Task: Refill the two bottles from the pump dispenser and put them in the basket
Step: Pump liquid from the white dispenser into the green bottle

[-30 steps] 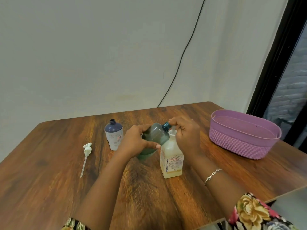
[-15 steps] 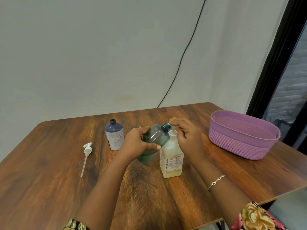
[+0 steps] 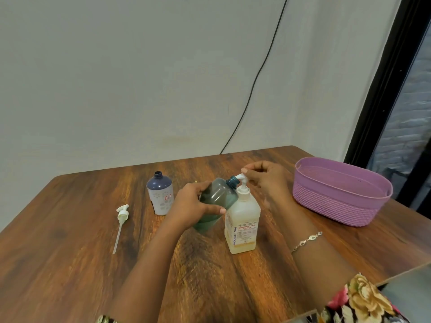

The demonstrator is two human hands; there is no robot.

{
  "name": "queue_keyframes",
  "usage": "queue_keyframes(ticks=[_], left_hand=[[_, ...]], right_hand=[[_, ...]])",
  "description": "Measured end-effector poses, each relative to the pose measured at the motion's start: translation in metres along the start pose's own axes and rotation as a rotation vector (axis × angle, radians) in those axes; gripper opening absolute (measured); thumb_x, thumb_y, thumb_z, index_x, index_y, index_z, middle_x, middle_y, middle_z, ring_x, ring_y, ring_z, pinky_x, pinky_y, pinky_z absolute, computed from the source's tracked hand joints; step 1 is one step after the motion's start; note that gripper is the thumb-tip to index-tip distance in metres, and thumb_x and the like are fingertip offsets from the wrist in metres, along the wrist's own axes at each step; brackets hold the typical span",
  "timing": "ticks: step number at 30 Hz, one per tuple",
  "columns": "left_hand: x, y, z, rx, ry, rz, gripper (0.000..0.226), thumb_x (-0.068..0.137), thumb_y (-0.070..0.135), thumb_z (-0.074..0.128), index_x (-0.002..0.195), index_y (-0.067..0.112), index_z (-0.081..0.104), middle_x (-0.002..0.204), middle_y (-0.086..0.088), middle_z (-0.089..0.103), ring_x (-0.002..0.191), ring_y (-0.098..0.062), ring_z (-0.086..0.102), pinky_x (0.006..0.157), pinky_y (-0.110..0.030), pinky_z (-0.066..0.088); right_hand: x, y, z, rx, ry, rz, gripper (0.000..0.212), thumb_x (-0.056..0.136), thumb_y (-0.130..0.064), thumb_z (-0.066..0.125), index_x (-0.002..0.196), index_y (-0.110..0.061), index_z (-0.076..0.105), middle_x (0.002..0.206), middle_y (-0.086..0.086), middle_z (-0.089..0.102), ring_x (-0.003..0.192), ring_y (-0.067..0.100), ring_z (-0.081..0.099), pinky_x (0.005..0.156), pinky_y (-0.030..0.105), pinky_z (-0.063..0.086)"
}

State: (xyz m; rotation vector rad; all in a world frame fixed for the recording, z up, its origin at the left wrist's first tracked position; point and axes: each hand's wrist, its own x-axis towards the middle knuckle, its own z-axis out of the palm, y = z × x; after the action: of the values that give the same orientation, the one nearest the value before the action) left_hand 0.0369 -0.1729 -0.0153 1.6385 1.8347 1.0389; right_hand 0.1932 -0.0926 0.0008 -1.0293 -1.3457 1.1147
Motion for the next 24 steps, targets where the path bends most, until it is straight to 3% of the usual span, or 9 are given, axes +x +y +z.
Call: queue_keyframes(ticks=[3, 10, 15, 20, 24], left_hand=[[0.0, 0.001, 0.0, -0.005, -0.003, -0.005, 0.083, 0.067, 0.024, 0.08, 0.14, 0.014, 0.04, 0.135, -0.004, 0.051, 0.12, -0.022, 0.049, 0.102, -0.038, 0.042], [-0.001, 0.005, -0.002, 0.005, -0.008, 0.013, 0.078, 0.068, 0.023, 0.08, 0.137, 0.016, 0.044, 0.13, -0.002, 0.055, 0.113, -0.017, 0.05, 0.096, -0.033, 0.042], [0.0, 0.007, -0.002, 0.011, -0.008, 0.024, 0.075, 0.068, 0.021, 0.08, 0.134, 0.015, 0.047, 0.126, -0.001, 0.056, 0.103, -0.012, 0.047, 0.093, -0.03, 0.041], [0.002, 0.003, 0.001, 0.014, -0.025, -0.02, 0.083, 0.066, 0.02, 0.081, 0.139, 0.012, 0.041, 0.134, -0.005, 0.052, 0.12, -0.021, 0.048, 0.103, -0.038, 0.041], [0.001, 0.007, 0.002, -0.026, -0.001, -0.019, 0.079, 0.066, 0.02, 0.081, 0.136, 0.012, 0.045, 0.13, -0.005, 0.055, 0.117, -0.022, 0.05, 0.101, -0.039, 0.042]], right_hand=[[0.005, -0.006, 0.003, 0.096, -0.021, 0.12, 0.013, 0.074, 0.006, 0.069, 0.074, -0.005, 0.062, 0.075, 0.008, 0.063, 0.065, 0.017, 0.06, 0.058, 0.022, 0.05], [0.009, -0.022, -0.005, 0.007, -0.117, 0.288, 0.007, 0.076, 0.005, 0.068, 0.074, 0.001, 0.063, 0.067, 0.012, 0.064, 0.054, 0.017, 0.058, 0.045, 0.019, 0.05], [0.012, -0.029, -0.004, -0.124, -0.186, 0.318, 0.009, 0.077, 0.007, 0.066, 0.072, 0.001, 0.062, 0.068, 0.012, 0.062, 0.055, 0.016, 0.057, 0.045, 0.018, 0.049], [0.009, -0.019, -0.002, -0.158, -0.173, 0.306, 0.004, 0.078, 0.006, 0.065, 0.08, 0.003, 0.063, 0.068, 0.011, 0.061, 0.053, 0.013, 0.052, 0.042, 0.016, 0.043], [0.011, -0.023, -0.003, -0.106, -0.153, 0.305, 0.01, 0.077, 0.008, 0.065, 0.073, 0.001, 0.062, 0.069, 0.012, 0.061, 0.054, 0.015, 0.055, 0.042, 0.018, 0.046]])
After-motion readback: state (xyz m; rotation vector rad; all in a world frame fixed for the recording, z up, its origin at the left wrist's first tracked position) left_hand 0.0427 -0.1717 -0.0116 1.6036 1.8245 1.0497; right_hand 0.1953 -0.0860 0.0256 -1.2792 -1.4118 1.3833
